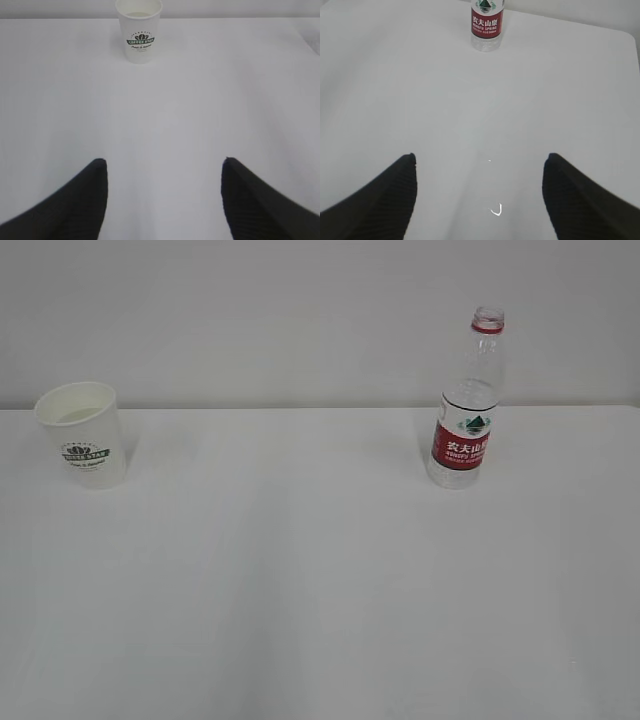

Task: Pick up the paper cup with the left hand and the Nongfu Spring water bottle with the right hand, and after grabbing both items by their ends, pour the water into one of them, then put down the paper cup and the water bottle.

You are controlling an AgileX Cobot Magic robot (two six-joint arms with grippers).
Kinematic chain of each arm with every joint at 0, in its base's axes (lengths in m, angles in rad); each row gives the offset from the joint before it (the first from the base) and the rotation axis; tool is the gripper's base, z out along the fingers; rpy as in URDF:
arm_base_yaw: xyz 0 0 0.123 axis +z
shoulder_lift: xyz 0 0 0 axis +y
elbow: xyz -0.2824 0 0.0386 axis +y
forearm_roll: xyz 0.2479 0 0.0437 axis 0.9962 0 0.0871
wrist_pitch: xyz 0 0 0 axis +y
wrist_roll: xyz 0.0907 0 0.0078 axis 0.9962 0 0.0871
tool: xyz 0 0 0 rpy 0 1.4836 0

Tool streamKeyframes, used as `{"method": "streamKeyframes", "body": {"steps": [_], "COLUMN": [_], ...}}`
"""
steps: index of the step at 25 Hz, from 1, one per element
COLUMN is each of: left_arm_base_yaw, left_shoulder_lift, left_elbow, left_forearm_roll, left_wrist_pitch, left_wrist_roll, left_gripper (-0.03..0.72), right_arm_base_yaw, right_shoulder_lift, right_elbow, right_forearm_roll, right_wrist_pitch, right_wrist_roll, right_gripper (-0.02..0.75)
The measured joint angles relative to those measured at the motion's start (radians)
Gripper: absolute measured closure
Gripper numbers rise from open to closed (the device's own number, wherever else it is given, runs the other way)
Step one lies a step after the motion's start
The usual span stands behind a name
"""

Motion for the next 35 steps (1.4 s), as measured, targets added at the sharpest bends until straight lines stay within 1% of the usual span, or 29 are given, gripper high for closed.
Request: {"method": "streamKeyframes", "body": {"steps": [3,7,11,35], "left_arm_base_yaw": [0.007,0.047,0.064,0.064], "left_shoulder_lift": [0.0,0.0,0.0,0.0], "left_elbow": [0.0,0.0,0.0,0.0], "left_forearm_roll": [0.0,-0.002,-0.002,-0.004], "left_wrist_pitch": [0.0,0.0,0.0,0.0], "left_wrist_roll": [0.0,0.0,0.0,0.0], "left_gripper": [0.172,0.172,0.172,0.172], "right_arm_base_yaw": [-0.037,-0.084,-0.088,-0.09], "right_shoulder_lift": [0.0,0.0,0.0,0.0], "right_elbow": [0.0,0.0,0.0,0.0], "right_forearm_roll": [0.0,0.0,0.0,0.0], "right_wrist_pitch": [0.0,0.0,0.0,0.0], "right_wrist_roll": [0.0,0.0,0.0,0.0], "right_gripper": [0.15,0.15,0.15,0.15]}}
